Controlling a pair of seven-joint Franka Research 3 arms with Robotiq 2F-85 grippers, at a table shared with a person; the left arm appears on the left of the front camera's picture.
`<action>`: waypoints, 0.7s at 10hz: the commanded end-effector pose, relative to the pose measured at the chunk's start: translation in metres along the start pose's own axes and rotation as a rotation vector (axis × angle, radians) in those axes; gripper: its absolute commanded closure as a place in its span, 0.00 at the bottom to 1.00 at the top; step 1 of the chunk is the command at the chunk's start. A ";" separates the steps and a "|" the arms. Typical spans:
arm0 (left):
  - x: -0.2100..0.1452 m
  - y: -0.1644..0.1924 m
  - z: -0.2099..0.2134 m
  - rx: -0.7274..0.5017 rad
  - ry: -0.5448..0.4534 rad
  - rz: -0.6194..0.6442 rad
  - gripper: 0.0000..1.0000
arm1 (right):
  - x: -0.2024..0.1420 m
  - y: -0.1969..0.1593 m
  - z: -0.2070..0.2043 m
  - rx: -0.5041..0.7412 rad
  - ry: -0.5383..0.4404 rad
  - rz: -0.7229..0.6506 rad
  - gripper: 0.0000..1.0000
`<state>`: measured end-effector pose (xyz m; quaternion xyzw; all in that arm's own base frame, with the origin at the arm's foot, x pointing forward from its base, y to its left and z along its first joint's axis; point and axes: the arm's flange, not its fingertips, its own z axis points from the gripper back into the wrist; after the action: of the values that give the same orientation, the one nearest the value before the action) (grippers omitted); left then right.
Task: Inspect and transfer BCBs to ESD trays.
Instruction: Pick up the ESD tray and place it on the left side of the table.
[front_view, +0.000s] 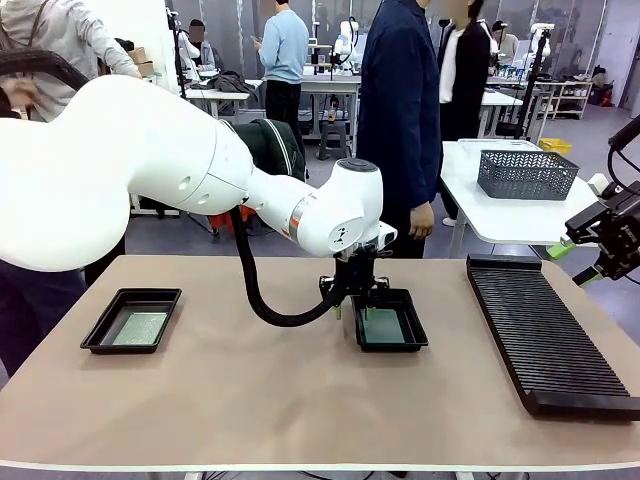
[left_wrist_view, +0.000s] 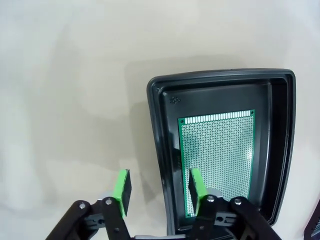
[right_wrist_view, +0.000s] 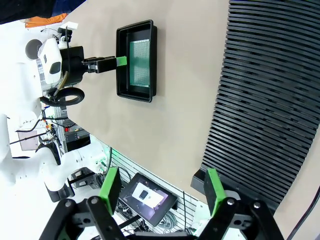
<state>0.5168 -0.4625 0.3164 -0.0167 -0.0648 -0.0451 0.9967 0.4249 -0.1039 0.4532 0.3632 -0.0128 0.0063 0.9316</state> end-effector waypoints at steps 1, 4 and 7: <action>0.001 -0.002 0.000 0.039 -0.016 0.015 0.46 | -0.002 0.002 -0.001 -0.014 -0.013 -0.016 0.11; 0.001 -0.003 -0.003 0.043 -0.019 0.014 0.59 | -0.002 0.002 -0.001 -0.014 -0.013 -0.016 0.11; 0.001 -0.003 -0.005 0.043 -0.024 0.017 0.73 | -0.002 0.002 -0.001 -0.014 -0.013 -0.016 0.11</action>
<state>0.5181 -0.4632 0.3129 -0.0134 -0.0636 -0.0464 0.9968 0.4249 -0.1040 0.4532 0.3632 -0.0128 0.0062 0.9316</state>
